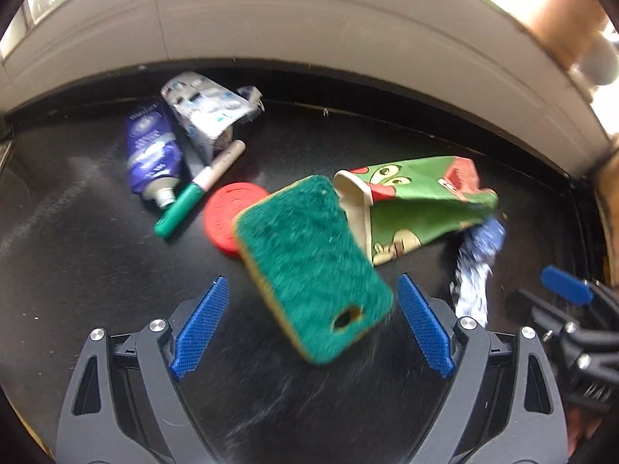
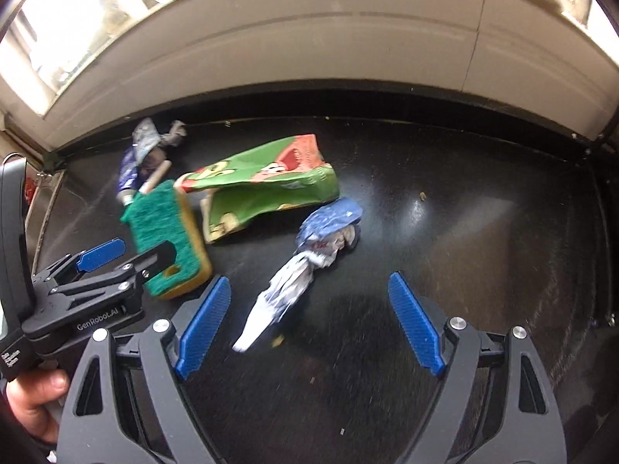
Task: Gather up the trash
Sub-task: 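Grasp the green sponge with the left tool while the right tool grasps the crumpled foil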
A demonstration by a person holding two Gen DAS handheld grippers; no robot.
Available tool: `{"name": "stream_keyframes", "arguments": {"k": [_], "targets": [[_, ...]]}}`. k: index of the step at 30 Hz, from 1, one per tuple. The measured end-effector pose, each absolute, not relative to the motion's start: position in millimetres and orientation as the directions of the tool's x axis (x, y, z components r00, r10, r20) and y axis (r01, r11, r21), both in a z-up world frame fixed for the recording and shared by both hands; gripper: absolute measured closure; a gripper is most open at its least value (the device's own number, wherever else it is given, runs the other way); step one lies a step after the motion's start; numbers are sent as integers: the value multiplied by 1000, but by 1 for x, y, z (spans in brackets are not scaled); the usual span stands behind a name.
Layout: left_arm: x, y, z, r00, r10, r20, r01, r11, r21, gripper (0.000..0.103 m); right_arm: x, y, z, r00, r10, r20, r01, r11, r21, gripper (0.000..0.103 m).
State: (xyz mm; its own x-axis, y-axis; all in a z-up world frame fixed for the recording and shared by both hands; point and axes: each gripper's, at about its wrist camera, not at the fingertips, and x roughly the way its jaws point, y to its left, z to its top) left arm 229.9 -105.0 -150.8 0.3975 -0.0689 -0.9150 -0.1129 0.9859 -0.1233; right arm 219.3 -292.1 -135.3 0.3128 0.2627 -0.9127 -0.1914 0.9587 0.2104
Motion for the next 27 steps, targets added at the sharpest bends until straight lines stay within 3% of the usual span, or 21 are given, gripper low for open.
{"name": "stream_keyframes", "arguments": {"k": [8,11,12,13,15,19,27], "targets": [[240,-106,-179,335,-42,-941,-162,982,-102,17,248,-286,-175,249,240,-938,-152,967,206,22],[238,-107,-177,362,-35,-932,-136,987,-90,32,249,-279,-183,240,226,-944,-166,968,189,29],[238,-107,-177,362,-45,-931,-122,988,-95,36,248,-275,-183,252,207,-945,-178,970,165,43],[236,-105,-177,356,-56,-933,-120,987,-105,39,246,-272,-182,260,199,-945,-192,970,151,66],[231,-101,-175,347,-68,-936,-121,986,-117,43,243,-269,-180,256,198,-946,-204,968,147,79],[214,-93,-165,363,-57,-930,-80,993,-92,48,227,-270,-172,275,184,-944,-221,967,124,81],[153,-75,-128,425,-44,-904,19,999,-40,49,201,-274,-148,325,183,-928,-225,968,113,81]]}}
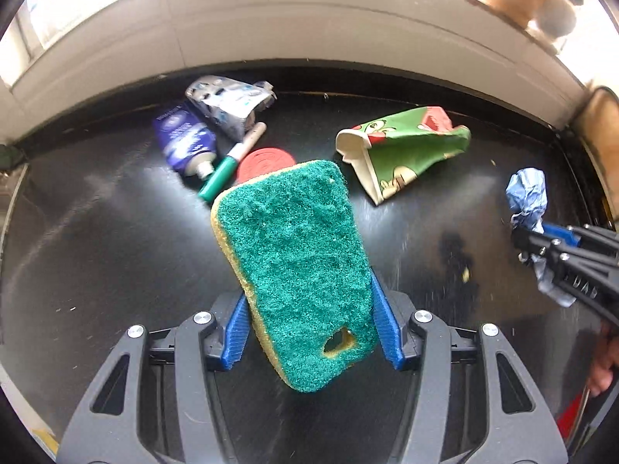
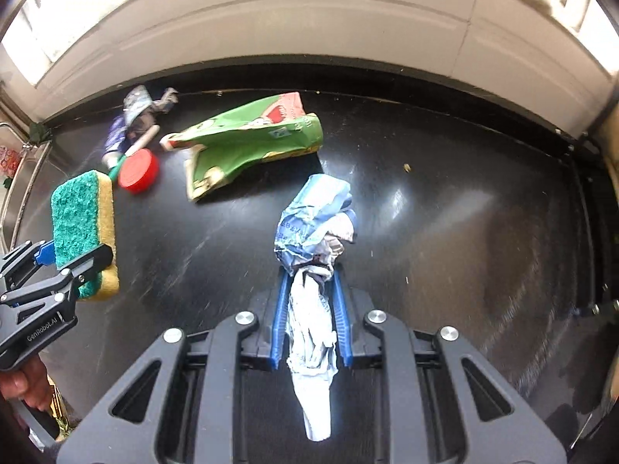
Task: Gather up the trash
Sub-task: 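Carry sponge and foil over the black bin and open both tools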
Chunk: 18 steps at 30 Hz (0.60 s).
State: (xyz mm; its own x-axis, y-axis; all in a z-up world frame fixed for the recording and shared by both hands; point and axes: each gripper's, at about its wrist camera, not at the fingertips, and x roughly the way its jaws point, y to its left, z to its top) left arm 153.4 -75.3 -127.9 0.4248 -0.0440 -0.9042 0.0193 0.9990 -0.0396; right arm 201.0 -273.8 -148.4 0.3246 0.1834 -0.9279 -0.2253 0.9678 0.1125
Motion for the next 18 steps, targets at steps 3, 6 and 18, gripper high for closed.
{"name": "stream_keyframes", "arguments": {"k": [3,6,18], "targets": [[139,-72,-117,436,-53,-898,25,999,-47,49,199,-273,-149,341,185,-921,-229,967,110,81],[120,-64,-112,442,-57,-895,19,998,-55,49,199,-272,-149,355,189,-915,-233,966,109,81],[29,19,-75,521,54,-852,-127,992,-15,49,136,-165,-103,357,325,-876,-475,870,130,81]]}}
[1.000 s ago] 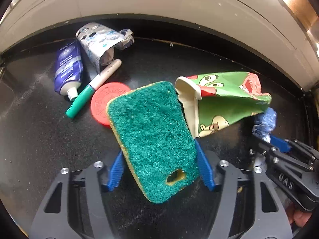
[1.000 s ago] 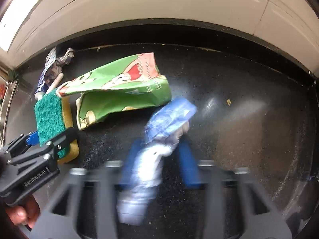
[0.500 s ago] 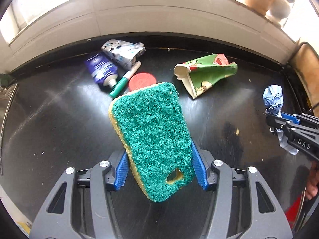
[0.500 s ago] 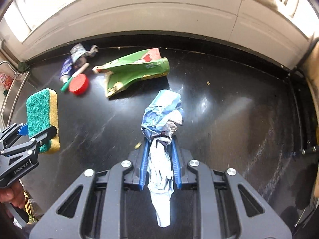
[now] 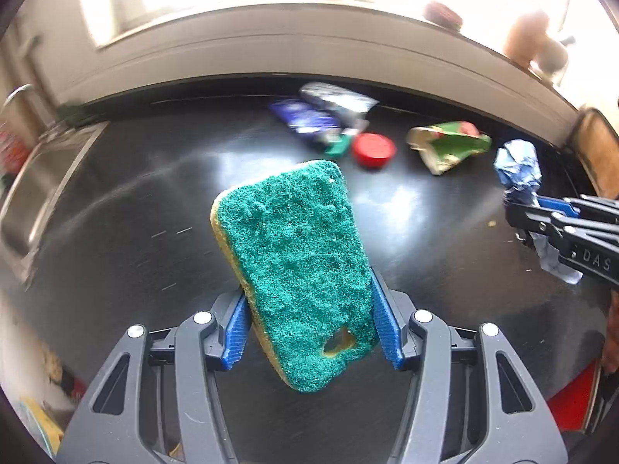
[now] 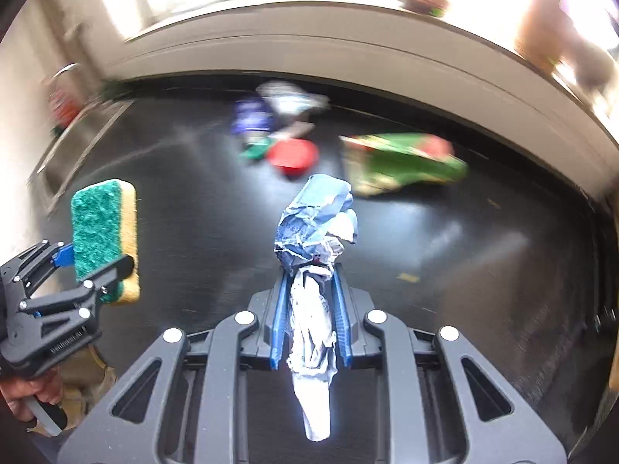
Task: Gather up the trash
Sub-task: 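Carry sponge and foil over the black bin and open both tools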
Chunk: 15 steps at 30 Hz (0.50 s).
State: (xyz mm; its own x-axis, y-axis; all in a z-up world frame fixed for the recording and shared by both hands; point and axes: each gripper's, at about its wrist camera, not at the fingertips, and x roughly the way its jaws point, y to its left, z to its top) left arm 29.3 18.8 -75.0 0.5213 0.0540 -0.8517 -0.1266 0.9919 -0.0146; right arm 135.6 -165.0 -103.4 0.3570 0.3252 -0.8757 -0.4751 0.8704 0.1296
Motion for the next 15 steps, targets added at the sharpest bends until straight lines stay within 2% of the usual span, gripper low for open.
{"name": "stream_keyframes", "arguments": {"k": [4,9,15], "targets": [[-33,83,-70,512,167,-843,-283,959,18,49,98,-81,-91,277,428,-860,-647,745,162,80],[-131,164,-82,436,286,-853,-510,860,28,48,15,47,-79,90,527,-845,-851,482,209,80],[-231,231,-115,336,323,-885,-699,715,-5,48,-101,173,-85,-179,515,-838,-939,164,301,80]]}}
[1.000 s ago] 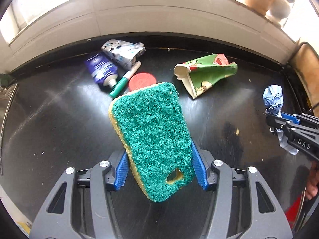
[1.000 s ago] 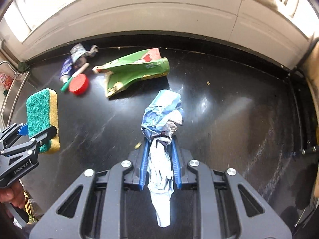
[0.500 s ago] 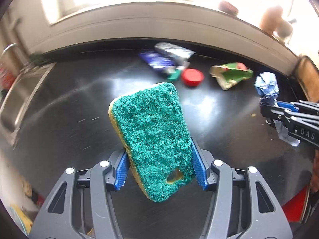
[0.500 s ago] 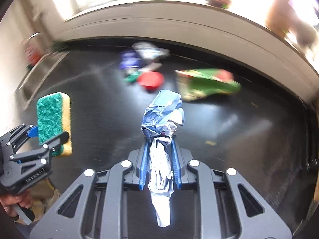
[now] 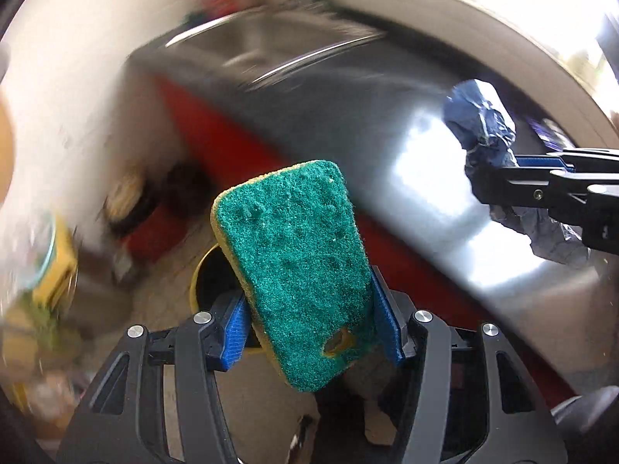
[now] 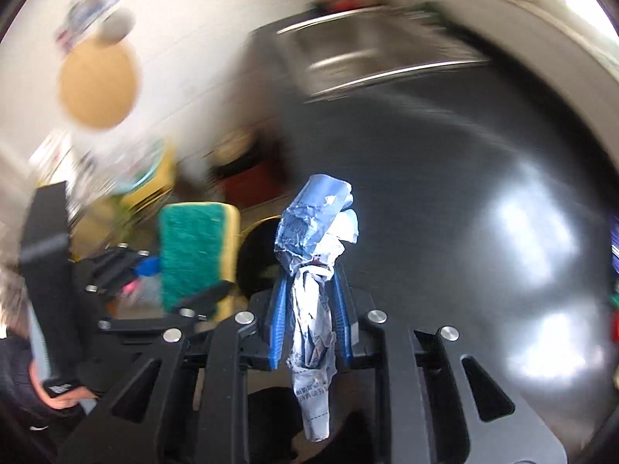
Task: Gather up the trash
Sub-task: 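Carry sponge and foil over the black bin and open both tools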
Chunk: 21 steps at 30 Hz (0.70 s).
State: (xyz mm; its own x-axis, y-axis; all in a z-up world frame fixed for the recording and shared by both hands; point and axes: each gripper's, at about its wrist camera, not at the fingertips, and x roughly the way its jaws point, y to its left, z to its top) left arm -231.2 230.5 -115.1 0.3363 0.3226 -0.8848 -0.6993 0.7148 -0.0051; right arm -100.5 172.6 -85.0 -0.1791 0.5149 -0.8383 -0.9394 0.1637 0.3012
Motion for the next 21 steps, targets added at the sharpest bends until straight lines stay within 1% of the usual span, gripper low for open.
{"name": "stream_keyframes", "arguments": {"k": [3,6,13,21], "targets": [[-270,254,-132,321,318,-892,-749,661,-35,48,-151,219,-102,-255,461,-850,-945,68,321,80],[-289,271,-152,321,303,-897,-772,633,-63,48,-183,254,-127,-299,399,-867,-937,47,345,80],[-310,312,-204,318,258,-912,-793,600,-107,48,-198,309,-183,-283,297,-912,-948,61,314,80],[-313,336,-227,329,216,-919,-780,611,-136,47,-196,338,-211,-259,248,-934,-956,72,284,80]]}}
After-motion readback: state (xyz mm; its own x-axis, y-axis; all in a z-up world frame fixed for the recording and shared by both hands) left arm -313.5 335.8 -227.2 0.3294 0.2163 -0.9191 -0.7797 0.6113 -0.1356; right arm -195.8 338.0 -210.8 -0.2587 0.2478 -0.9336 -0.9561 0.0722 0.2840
